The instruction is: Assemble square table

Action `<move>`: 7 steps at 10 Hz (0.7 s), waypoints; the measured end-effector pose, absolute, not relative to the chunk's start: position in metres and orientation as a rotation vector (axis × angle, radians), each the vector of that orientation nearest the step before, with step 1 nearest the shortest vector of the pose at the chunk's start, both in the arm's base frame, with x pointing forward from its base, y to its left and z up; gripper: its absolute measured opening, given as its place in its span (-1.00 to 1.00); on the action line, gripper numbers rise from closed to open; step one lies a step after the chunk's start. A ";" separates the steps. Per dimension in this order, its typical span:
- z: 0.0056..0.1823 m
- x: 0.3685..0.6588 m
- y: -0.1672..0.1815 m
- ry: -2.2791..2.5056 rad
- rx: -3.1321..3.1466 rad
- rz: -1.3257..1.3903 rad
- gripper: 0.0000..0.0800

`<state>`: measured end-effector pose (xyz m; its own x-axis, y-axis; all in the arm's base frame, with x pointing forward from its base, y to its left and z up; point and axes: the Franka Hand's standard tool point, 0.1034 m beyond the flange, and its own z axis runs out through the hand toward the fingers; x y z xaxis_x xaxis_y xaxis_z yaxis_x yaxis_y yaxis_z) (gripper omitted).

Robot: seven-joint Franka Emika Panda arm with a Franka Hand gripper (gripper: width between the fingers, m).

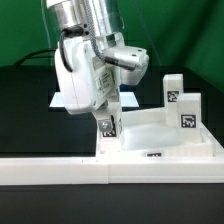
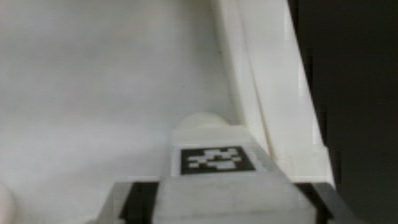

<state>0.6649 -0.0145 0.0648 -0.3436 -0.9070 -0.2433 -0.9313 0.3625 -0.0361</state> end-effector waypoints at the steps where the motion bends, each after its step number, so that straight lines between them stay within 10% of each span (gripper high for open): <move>1: 0.064 0.666 -0.011 2.440 -1.602 0.161 -0.28; 7: 0.064 0.666 -0.012 2.543 -1.480 0.160 -0.26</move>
Offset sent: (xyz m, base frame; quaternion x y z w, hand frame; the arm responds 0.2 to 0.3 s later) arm -0.0068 0.0001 -0.0022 -0.0200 0.0213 0.1717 0.9847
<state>0.6655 -0.0120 0.0642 -0.4815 -0.8482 -0.2209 -0.8692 0.4945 -0.0044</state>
